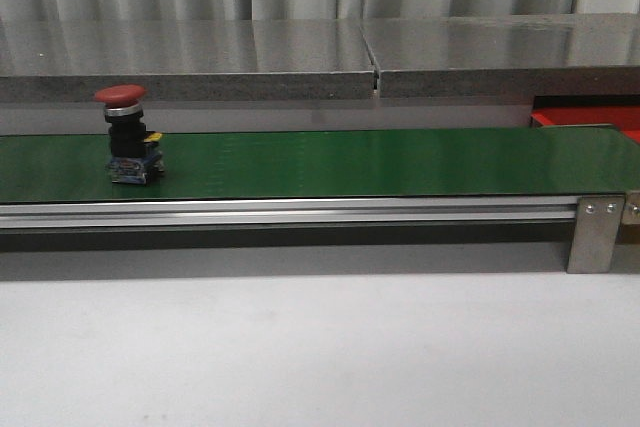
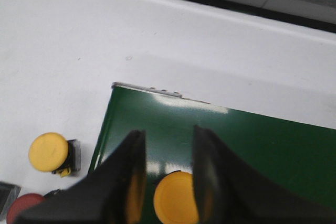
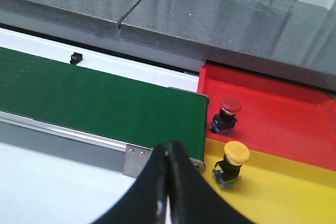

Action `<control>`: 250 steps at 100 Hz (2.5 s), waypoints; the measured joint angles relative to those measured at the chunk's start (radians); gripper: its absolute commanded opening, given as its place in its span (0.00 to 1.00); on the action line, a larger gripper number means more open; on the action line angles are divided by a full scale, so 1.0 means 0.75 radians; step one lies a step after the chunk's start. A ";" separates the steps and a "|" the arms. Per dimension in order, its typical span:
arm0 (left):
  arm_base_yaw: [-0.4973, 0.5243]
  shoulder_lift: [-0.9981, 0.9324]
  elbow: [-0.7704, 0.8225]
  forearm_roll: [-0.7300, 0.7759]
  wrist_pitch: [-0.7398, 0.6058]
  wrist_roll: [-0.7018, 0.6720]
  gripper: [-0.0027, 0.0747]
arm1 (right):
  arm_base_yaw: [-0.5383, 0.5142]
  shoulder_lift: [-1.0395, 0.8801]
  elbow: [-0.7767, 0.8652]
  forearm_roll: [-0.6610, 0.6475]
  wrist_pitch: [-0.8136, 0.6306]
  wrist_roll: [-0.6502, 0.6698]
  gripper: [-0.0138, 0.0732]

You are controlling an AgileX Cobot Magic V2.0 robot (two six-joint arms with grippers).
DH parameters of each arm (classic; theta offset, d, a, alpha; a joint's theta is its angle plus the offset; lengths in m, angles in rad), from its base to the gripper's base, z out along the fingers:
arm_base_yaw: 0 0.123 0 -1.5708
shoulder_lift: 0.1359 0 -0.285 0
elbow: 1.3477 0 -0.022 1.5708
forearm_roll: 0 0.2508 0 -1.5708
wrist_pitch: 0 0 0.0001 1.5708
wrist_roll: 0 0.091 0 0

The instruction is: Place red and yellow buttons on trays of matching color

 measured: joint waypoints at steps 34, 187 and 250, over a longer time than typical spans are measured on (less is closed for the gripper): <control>-0.263 -0.166 0.020 0.000 0.000 0.077 0.01 | 0.000 0.000 0.000 0.000 0.000 0.000 0.08; -0.472 -1.454 1.024 -0.003 0.004 0.079 0.01 | 0.308 0.586 -0.410 0.000 0.003 0.000 0.08; -0.472 -1.454 1.024 -0.003 0.006 0.079 0.01 | 0.561 1.490 -1.065 0.041 0.377 0.046 0.87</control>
